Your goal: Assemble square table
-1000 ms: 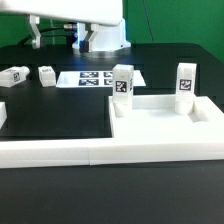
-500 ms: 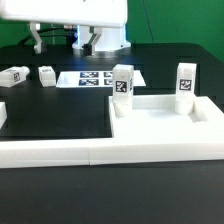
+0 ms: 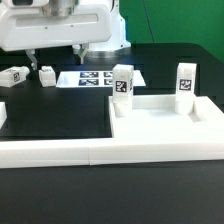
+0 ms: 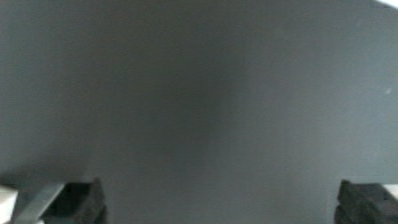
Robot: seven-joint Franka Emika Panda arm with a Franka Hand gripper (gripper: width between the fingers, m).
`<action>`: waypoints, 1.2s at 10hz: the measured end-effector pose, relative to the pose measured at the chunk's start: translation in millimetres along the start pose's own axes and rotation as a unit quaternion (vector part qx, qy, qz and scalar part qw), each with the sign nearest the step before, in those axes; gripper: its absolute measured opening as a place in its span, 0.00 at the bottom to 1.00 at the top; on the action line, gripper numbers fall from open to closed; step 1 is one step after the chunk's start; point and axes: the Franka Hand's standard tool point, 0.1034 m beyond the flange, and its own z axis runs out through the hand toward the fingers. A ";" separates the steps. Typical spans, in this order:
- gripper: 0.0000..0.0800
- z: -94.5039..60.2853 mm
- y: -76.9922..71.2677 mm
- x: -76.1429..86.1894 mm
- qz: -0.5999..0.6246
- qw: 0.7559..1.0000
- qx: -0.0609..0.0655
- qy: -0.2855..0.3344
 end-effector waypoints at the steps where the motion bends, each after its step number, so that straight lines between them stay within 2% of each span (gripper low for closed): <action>1: 0.81 -0.2 -2.9 2.2 -0.004 1.000 0.005 -0.027; 4: 0.81 6.3 -7.6 -2.4 -0.011 0.992 0.018 -0.123; 5: 0.81 17.6 -5.3 -18.9 -0.012 0.987 0.022 -0.161; 7: 0.81 29.5 2.2 -53.8 -0.008 0.974 0.030 -0.223; 8: 0.81 34.8 9.4 -62.1 0.000 0.969 0.036 -0.246; 9: 0.81 35.5 15.5 -62.3 0.007 0.963 0.039 -0.266; 10: 0.81 36.6 13.0 -60.5 0.004 0.957 0.040 -0.287; 12: 0.81 38.3 13.1 -59.0 0.002 0.957 0.039 -0.288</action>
Offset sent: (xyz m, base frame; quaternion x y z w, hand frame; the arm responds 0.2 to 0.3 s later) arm 0.0000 0.0000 0.0000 0.0000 -0.1938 0.0000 0.9810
